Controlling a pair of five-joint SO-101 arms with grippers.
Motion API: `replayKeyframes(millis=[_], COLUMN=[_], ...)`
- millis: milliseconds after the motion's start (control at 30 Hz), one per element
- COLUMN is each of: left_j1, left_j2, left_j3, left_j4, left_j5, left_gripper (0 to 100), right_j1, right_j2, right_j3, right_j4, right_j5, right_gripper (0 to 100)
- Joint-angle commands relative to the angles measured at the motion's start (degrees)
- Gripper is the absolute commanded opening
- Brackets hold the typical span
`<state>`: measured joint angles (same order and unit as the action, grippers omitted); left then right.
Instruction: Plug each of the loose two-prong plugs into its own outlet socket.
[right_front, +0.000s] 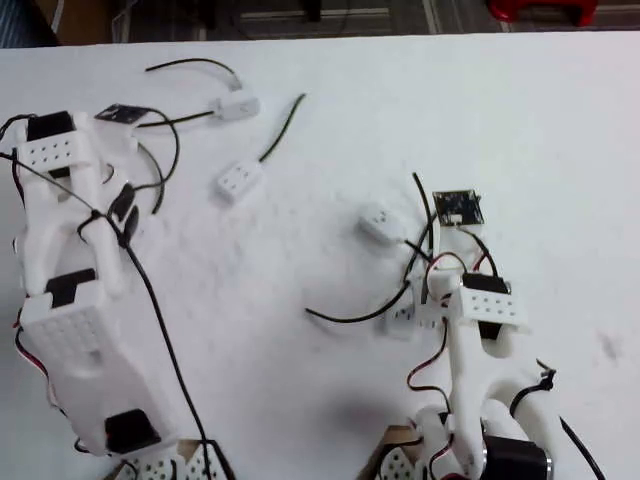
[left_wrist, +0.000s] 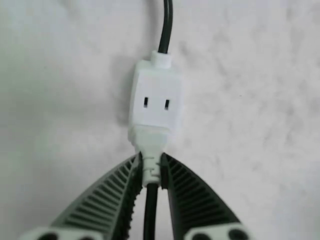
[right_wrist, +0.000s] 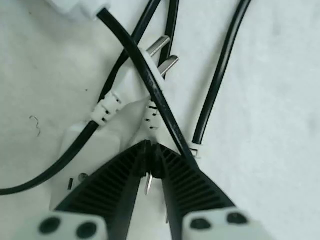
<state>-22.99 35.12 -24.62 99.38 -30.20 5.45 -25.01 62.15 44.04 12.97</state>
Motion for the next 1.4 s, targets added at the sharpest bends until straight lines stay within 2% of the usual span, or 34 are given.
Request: replayKeyframes(millis=[0, 133, 400, 733, 933, 1100, 1167, 1267, 1367], left_j1=[-0.66, -0.75, 0.13, -0.04, -0.04, 0.31, 0.75, 1.71, 4.97], left_j2=[1.98, 1.98, 2.77, 11.03, 12.62, 12.62, 12.79, 12.79, 13.32], left_j3=[-3.08, -7.91, -10.20, -7.91, -7.91, -9.23, -13.63, -22.51, -33.41], left_j4=[1.76, 2.55, 1.49, -7.03, -8.26, -8.44, -7.82, -8.09, -8.09], left_j5=[-0.70, -0.44, -0.70, -1.49, -3.60, -3.43, -2.37, 3.08, 3.78], left_gripper=[6, 16, 21, 21, 20, 2, 4, 3, 2], right_j1=[-0.48, -0.48, -0.48, -0.48, -0.48, -0.48, -0.48, -0.48, -0.48], right_j2=[-0.84, -0.84, -0.84, -0.84, -0.84, -0.84, -0.84, -0.84, -0.84], right_j3=[0.09, 0.09, 0.09, 0.09, 0.09, 0.09, 0.09, 0.09, 0.09], right_j4=[-0.57, -0.57, -0.57, -0.57, -0.57, -0.57, -0.57, -0.57, -0.57], right_j5=[-0.35, -0.35, -0.35, -0.35, -0.44, -0.44, -0.44, -0.44, -0.44], right_gripper=[1.8, 1.8, 1.8, 1.8, 1.8, 1.8, 1.8, 1.8, 1.8])
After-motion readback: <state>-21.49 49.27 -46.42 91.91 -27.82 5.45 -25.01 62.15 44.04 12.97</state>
